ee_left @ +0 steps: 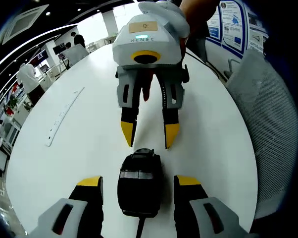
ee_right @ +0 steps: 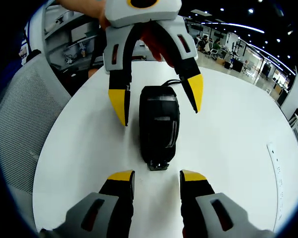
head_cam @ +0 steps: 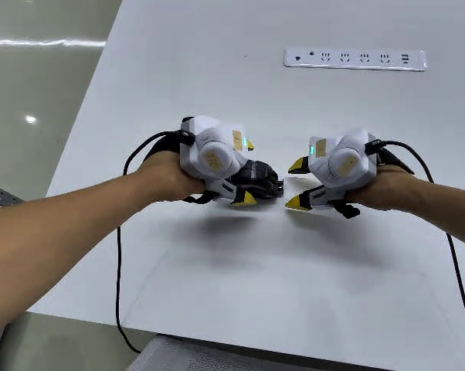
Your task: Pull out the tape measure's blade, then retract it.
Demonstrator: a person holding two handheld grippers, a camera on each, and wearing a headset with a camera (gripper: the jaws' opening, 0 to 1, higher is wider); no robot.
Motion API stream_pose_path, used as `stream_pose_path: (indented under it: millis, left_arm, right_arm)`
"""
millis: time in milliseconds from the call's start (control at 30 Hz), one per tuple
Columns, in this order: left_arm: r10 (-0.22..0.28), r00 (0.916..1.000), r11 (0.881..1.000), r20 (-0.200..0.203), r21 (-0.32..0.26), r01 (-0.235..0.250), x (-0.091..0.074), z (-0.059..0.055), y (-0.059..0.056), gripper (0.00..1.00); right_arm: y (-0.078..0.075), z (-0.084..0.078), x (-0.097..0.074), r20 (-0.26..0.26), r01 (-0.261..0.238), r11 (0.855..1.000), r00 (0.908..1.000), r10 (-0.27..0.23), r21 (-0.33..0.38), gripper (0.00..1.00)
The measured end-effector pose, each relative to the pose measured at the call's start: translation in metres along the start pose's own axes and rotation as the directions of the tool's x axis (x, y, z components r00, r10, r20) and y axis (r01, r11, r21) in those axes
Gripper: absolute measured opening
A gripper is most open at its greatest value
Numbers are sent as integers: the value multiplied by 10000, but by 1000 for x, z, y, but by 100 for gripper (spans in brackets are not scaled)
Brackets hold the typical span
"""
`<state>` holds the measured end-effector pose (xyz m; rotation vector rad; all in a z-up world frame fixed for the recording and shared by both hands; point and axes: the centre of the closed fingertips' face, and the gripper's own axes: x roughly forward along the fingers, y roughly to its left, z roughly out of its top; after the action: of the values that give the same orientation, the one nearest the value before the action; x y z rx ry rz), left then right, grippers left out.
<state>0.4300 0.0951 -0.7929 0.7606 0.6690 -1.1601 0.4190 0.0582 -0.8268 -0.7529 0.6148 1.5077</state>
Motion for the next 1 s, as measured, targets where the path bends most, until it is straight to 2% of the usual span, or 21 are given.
stream_pose_path:
  millis: [333, 567, 733, 1000]
  left_arm:
    - [-253, 9994, 9992, -242, 289, 260, 7, -4, -4, 46]
    - [-439, 9984, 9986, -346, 276, 449, 11, -5, -5, 41]
    - [-542, 9978, 9971, -389, 519, 562, 11, -2, -6, 36]
    - [-712, 9966, 9951, -410, 663, 738, 10, -1, -6, 35]
  right_arm:
    - [2, 6, 9, -194, -225, 9987, 9996, 216, -449, 23]
    - [2, 5, 13, -241, -359, 9986, 9991, 350, -376, 19]
    - [1, 3, 13, -280, -363, 9989, 9990, 355, -298, 16]
    - [0, 3, 13, -311, -375, 9993, 9988, 372, -96, 14]
